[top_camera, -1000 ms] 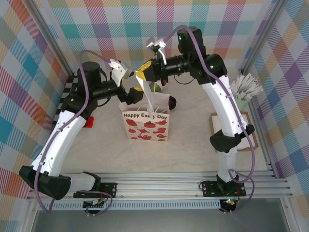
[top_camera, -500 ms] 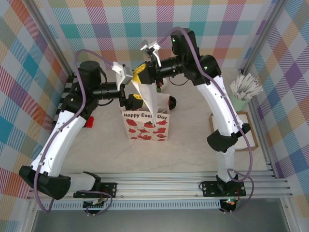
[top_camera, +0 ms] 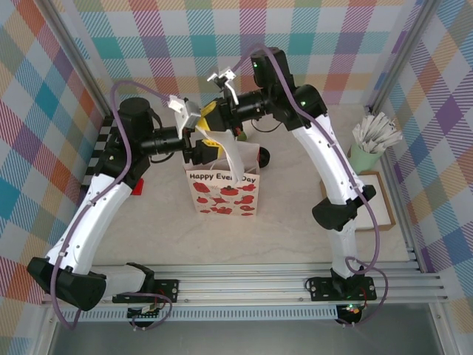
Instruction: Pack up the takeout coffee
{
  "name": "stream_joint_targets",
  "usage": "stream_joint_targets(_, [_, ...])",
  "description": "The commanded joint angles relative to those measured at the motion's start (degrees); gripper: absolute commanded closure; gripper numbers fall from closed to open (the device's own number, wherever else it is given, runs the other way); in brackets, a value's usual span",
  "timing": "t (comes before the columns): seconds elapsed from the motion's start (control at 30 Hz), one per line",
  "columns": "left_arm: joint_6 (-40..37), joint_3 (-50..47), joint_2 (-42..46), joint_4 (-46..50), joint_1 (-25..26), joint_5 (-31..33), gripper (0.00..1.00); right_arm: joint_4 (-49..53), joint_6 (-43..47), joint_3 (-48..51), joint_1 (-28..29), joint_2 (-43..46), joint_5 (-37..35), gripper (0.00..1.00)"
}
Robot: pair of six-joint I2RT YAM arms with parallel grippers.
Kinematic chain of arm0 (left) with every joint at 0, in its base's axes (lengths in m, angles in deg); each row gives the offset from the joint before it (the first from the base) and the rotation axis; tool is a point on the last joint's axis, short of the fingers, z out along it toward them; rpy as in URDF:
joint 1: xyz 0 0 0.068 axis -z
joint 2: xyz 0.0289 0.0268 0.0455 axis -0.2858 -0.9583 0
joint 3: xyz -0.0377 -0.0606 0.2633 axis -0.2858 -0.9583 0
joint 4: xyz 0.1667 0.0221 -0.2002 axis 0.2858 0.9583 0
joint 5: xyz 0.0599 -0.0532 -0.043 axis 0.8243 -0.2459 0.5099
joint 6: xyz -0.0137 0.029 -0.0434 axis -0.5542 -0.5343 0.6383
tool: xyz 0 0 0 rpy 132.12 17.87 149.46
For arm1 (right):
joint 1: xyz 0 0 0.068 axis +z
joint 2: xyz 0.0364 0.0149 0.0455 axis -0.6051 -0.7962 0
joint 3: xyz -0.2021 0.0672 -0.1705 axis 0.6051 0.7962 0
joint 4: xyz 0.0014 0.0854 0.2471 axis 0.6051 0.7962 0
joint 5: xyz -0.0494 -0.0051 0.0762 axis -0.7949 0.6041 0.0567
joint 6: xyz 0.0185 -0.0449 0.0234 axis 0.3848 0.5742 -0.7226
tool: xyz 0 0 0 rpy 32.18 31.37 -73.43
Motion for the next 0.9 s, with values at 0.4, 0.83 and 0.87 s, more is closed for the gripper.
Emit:
stream_joint_targets(0.4, [3.2, -3.6, 3.4, -4.8, -0.3, 11.1, 1.0, -1.0, -3.0, -0.2, 2.0, 0.7, -11.9, 1.0])
stream_joint_targets(0.83, [8.3, -5.6, 6.3, 8.5, 1.9, 26.0, 1.0, 1.9, 2.5, 13.6, 0.1, 8.9, -24.2, 0.86])
stream_joint_targets(0.87, [10.1, -5.5, 6.2, 9.1, 2.9, 29.5, 1.0, 1.6, 2.1, 14.0, 0.0, 9.0, -26.0, 0.8])
